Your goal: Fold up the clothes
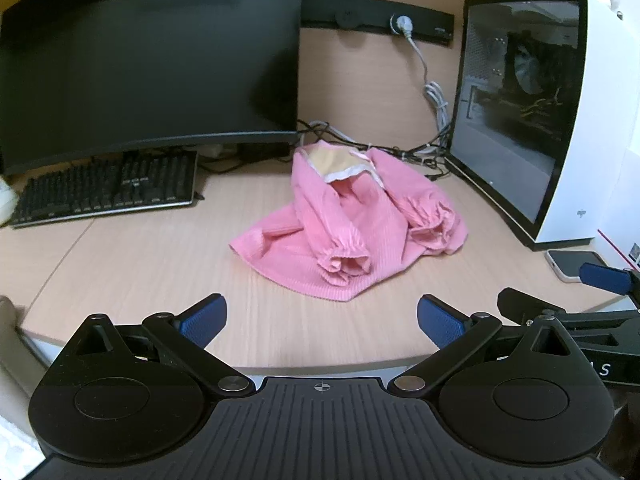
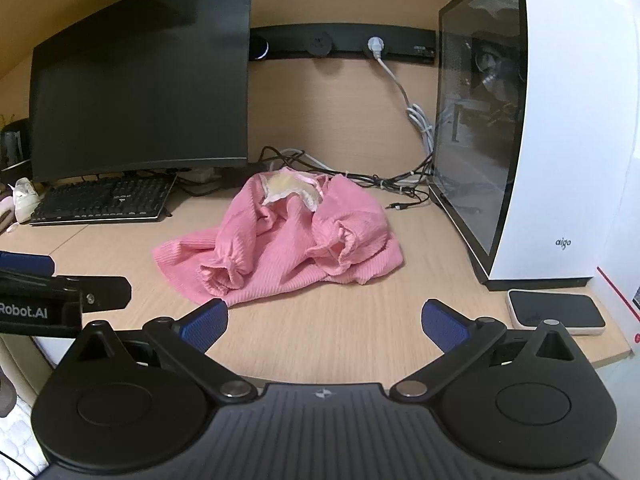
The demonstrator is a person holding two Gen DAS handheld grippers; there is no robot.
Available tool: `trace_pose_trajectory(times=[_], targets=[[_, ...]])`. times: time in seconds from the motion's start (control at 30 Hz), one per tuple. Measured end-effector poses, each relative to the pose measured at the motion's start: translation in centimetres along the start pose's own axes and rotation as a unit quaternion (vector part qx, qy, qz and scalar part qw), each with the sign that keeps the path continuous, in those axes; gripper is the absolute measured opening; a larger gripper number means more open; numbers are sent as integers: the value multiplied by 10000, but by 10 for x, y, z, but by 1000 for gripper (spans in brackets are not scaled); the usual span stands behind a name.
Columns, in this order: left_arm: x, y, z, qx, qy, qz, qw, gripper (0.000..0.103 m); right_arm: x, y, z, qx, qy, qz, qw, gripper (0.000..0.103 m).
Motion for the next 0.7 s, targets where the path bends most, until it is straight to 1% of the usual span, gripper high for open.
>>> trace_pose_trajectory(times=[0.1, 0.23, 0.33, 0.53, 0.7], targets=[[2, -1, 0, 15, 38, -8, 10000, 103, 2, -2, 0, -12, -44, 54, 10000, 103], [4, -1, -1, 36, 88, -19, 10000, 103, 0, 5, 3, 45, -48, -64, 10000, 103], [5, -2, -1, 52, 125, -27, 9999, 103, 1, 5, 1, 12, -78, -62, 9999, 103], [5, -1, 2, 59, 128, 75, 9999, 103, 4, 4, -1, -113, -169, -35, 9998, 103], [5, -1, 5, 73, 149, 113, 9998, 103, 1, 4, 0, 3, -149, -48, 9999, 103]])
Point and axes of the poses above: each gripper's, at about its wrist camera, not at the fingertips, and y roughly against the way its jaws point, z to its left, x to its underside, the point moved 3 cm from there along -y, roughly the way its jaws point, and after that the axes turned 11 degrees about y, right-handed, at the moved point
